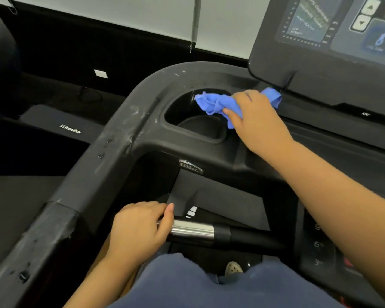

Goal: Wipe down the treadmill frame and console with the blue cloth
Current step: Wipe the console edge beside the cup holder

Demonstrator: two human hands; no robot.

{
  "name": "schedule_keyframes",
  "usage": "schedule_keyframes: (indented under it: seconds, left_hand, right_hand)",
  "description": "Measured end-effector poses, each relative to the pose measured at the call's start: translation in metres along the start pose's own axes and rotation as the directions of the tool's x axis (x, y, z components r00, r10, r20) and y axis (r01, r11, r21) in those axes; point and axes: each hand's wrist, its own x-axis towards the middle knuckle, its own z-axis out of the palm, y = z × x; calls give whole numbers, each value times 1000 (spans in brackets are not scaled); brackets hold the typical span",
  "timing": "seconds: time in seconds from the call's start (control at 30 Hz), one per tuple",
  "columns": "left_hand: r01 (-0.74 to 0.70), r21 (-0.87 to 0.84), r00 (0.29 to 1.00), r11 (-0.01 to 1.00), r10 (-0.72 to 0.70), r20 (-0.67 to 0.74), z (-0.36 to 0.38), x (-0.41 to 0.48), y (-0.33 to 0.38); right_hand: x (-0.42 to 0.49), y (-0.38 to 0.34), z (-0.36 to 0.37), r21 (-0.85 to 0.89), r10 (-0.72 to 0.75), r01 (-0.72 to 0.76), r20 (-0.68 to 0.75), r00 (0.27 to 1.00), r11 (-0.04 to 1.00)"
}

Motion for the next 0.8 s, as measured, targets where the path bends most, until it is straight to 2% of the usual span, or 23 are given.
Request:
schedule_keyframes:
  seconds: [0.07,0.13,0.23,0.27,0.33,0.4,0.43,0.57,0.63,0.7,0.8]
  left_hand:
    - [4,7,1000,1000,-4,-28,2,0,0]
    - [8,4,999,1000,-8,-31,3,1,-1]
    - [-4,-17,999,1000,4,-41,5,1,-3]
    - [-13,-26,999,1000,11,-51,5,1,-3]
    - [-32,-34,996,999,29,-83,3,2,-3]
    - [-45,-38,995,998,41,-94,2,3,-2]
    - [-50,-35,994,998,46,-95,2,3,-2]
    - [-45,-20,996,999,43,-74,6,3,-5]
    - [-41,-25,996,999,39,-77,8,3,-6]
    - [-32,-42,995,999,28,-92,9,3,-7]
    - [-20,-48,993,999,14,-119,12,4,-5]
  right_hand:
    - [15,-8,-3,108,-75,90,-140,987,990]
    - [34,-19,-1,246,-71,135,-253,965,960]
    - [71,-31,13,361,-39,157,-313,949,919]
    - [85,-30,20,333,-85,170,-254,963,927]
    - [110,-17,32,203,-217,202,58,974,958]
    - [126,-2,32,49,-212,210,378,901,977]
    - [130,4,29,-16,-169,197,452,876,980]
    - [125,15,18,-241,-9,166,542,840,956]
    - [119,21,20,-310,1,204,552,834,929]
    - [114,27,19,-297,-79,288,558,826,911]
    - [114,36,12,-157,-250,394,552,795,906]
